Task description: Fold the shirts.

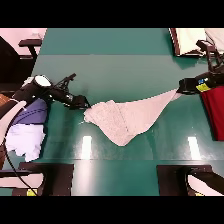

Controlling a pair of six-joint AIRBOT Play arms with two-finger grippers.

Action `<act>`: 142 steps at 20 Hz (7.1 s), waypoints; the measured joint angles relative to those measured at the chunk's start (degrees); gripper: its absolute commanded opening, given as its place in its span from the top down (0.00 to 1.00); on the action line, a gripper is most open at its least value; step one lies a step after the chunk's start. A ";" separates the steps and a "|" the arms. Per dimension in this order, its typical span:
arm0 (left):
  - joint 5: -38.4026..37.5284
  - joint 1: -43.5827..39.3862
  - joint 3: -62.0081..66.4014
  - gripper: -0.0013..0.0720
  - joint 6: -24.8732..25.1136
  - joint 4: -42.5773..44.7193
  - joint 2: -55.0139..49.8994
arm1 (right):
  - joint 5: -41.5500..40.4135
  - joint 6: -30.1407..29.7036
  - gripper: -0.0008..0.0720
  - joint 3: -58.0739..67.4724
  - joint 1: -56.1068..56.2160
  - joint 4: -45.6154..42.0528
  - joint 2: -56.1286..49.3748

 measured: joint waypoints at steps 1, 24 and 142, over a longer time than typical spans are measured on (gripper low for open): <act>0.85 -0.72 -0.02 0.32 0.42 -0.61 -0.50 | 0.04 0.00 0.97 0.00 0.02 0.46 -0.55; 1.07 3.72 39.54 0.95 0.48 1.90 35.54 | -0.15 -0.24 0.97 36.54 -2.95 0.17 10.21; -0.61 8.15 30.56 0.95 -9.86 13.84 -6.27 | 5.88 -0.28 0.97 33.90 -9.44 -2.14 -37.27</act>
